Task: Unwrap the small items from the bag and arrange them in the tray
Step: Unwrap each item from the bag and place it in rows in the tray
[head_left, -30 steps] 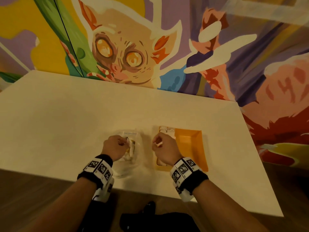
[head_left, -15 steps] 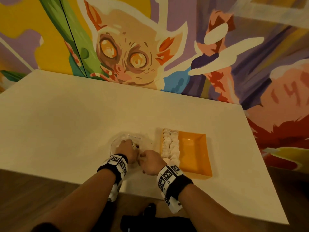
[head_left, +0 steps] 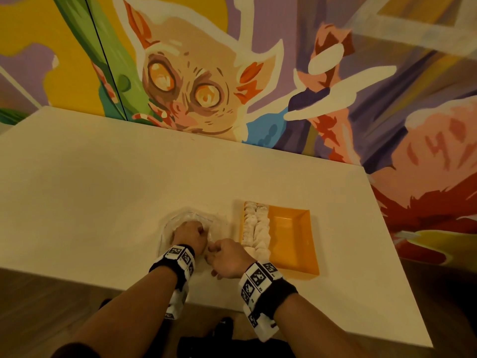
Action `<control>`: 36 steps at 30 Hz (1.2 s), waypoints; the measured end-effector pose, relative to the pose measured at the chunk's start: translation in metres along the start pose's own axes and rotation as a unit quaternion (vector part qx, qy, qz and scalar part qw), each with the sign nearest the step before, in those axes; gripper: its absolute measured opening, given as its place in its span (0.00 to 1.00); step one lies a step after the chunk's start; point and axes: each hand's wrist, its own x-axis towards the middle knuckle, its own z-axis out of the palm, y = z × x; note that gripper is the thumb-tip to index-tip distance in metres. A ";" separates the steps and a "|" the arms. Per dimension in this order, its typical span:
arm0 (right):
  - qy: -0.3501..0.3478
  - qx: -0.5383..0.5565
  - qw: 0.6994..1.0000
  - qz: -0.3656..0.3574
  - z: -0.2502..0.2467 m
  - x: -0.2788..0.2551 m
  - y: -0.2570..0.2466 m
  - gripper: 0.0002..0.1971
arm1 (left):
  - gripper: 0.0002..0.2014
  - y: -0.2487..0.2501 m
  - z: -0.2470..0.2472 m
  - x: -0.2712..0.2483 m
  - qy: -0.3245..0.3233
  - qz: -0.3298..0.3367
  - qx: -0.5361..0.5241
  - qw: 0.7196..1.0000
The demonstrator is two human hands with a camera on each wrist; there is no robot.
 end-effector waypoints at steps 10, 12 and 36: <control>0.008 0.042 0.999 0.018 0.002 0.004 0.003 0.23 | 0.20 -0.009 -0.033 -0.006 -0.025 0.032 -0.029 0.999; 0.016 0.038 0.999 0.018 0.003 0.006 0.004 0.24 | 0.17 -0.013 -0.044 -0.009 -0.019 0.036 -0.033 0.999; 0.147 0.106 0.962 -0.203 0.014 0.024 -0.028 0.07 | 0.08 -0.032 -0.065 -0.058 -0.091 0.008 -0.500 0.861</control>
